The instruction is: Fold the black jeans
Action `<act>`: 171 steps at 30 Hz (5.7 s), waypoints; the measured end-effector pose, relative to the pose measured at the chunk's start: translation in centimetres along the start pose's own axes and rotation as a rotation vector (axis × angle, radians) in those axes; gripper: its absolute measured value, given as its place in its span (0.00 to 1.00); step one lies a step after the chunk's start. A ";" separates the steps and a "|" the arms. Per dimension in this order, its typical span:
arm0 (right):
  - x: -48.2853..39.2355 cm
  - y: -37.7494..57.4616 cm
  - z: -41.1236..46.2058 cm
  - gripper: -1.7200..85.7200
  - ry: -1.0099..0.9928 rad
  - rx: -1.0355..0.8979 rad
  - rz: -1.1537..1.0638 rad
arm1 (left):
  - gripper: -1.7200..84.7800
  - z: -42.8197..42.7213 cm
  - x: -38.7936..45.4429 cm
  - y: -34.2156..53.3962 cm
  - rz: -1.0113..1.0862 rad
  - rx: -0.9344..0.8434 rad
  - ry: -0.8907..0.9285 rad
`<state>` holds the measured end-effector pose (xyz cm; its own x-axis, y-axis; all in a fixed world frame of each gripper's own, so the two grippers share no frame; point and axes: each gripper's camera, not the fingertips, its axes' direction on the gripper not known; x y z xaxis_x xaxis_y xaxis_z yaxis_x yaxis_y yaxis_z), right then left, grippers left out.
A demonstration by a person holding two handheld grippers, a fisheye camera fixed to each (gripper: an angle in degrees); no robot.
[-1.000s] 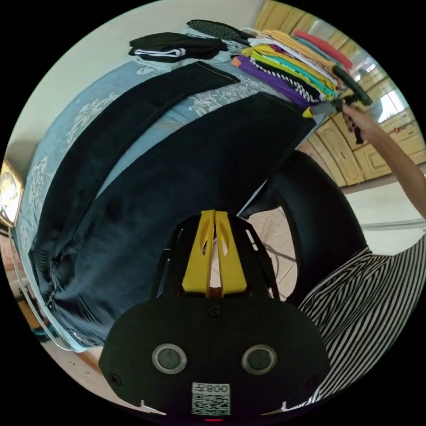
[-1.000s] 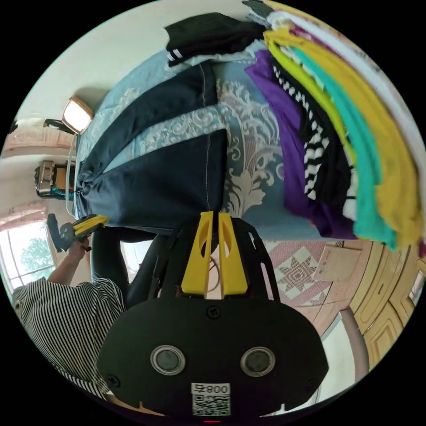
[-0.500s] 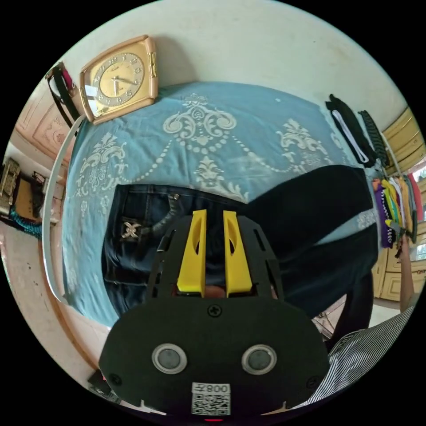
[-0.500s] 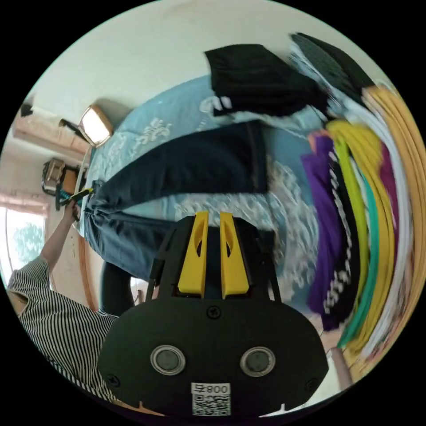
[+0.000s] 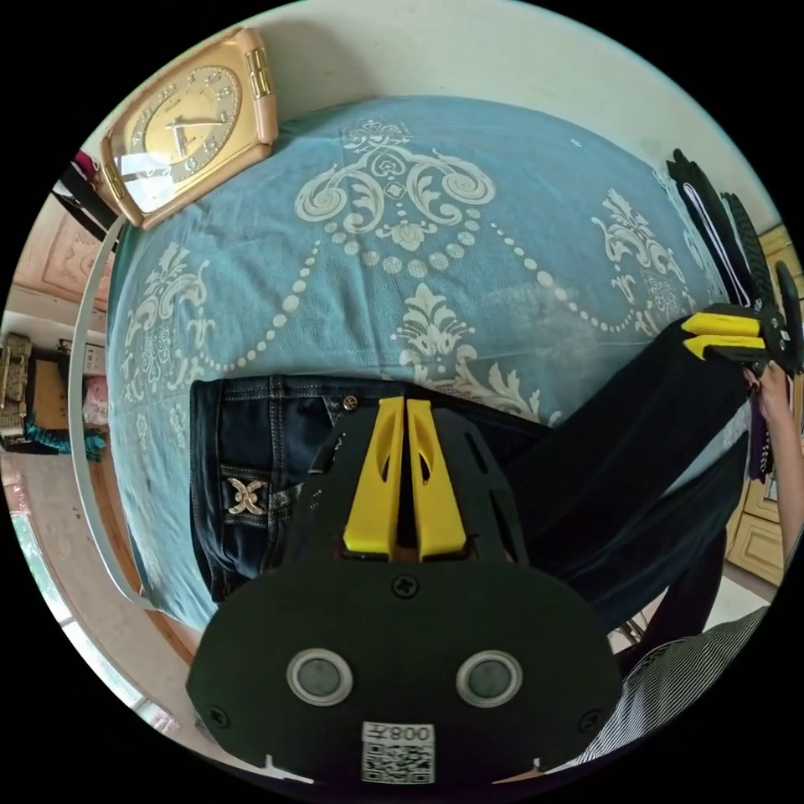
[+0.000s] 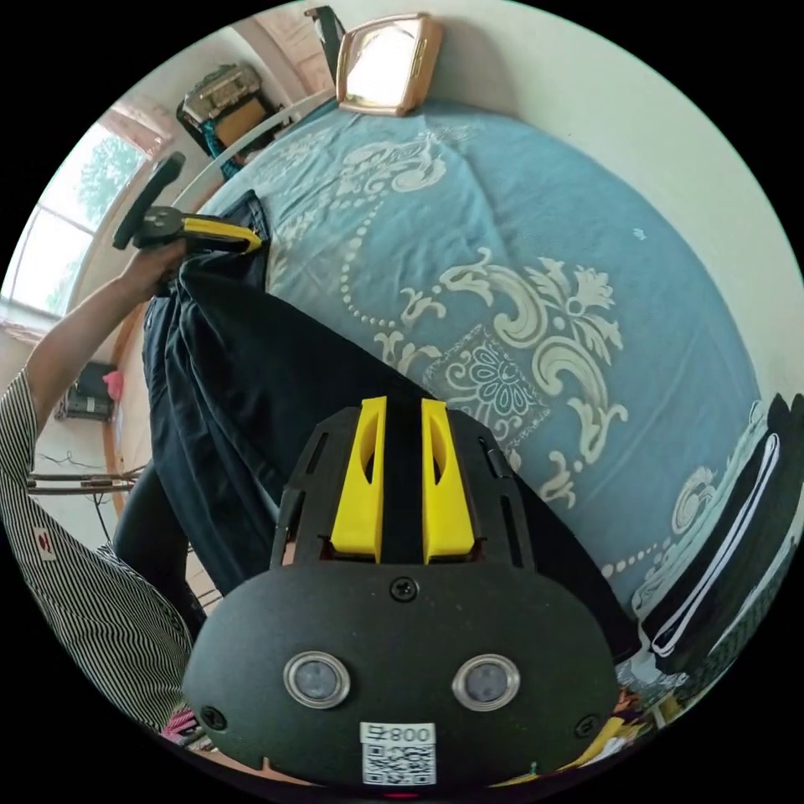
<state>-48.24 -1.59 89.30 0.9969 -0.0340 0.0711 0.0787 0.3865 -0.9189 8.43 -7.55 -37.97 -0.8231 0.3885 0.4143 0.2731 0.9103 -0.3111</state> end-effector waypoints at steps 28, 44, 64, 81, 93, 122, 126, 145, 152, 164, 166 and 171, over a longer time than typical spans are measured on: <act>-4.2 -9.8 -4.5 0.12 0.128 0.014 0.030 | 0.13 4.5 -21.7 6.0 -0.373 0.127 0.120; -6.2 -12.6 -7.5 0.03 0.114 -0.031 0.100 | 0.05 5.6 -24.3 10.2 -0.412 0.176 0.010; -1.2 8.3 -14.1 0.02 0.023 0.150 0.618 | 0.03 7.7 -11.1 21.6 -0.020 0.161 0.181; -31.9 -17.8 -15.2 0.09 -0.200 0.227 -0.207 | 0.04 7.0 -29.8 48.4 -0.684 0.321 0.136; -52.4 -35.0 -7.8 0.10 -0.091 0.115 -0.476 | 0.02 10.6 -33.3 53.4 -0.643 0.355 0.185; -53.9 -33.4 -9.5 0.03 -0.294 0.150 -0.453 | 0.02 12.0 -37.8 57.5 -0.510 0.404 0.248; -53.0 -32.7 -7.2 0.02 -0.146 0.094 -0.388 | 0.02 12.3 -38.0 57.3 -0.504 0.400 0.242; -48.2 -30.2 -5.8 0.02 -0.234 0.054 -0.282 | 0.02 13.1 -36.7 54.1 -0.421 0.326 0.255; -43.7 -26.3 -7.7 0.02 -0.276 0.099 -0.153 | 0.02 11.8 -36.2 53.9 -0.442 0.362 0.217; -32.9 -21.7 -11.7 0.03 -0.274 0.177 -0.030 | 0.08 9.8 -37.0 48.2 -0.325 0.462 0.293; -30.3 -21.9 -12.6 0.03 -0.227 0.187 -0.003 | 0.09 9.7 -37.3 44.6 -0.265 0.445 0.288; -25.6 -22.6 -14.4 0.04 -0.150 0.186 0.026 | 0.10 11.1 -37.1 36.9 -0.168 0.330 0.254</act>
<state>-75.58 -22.71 102.71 0.9869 0.1102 0.1175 0.0380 0.5493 -0.8348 43.51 10.04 -74.31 -0.6830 0.2996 0.6661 -0.0610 0.8854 -0.4608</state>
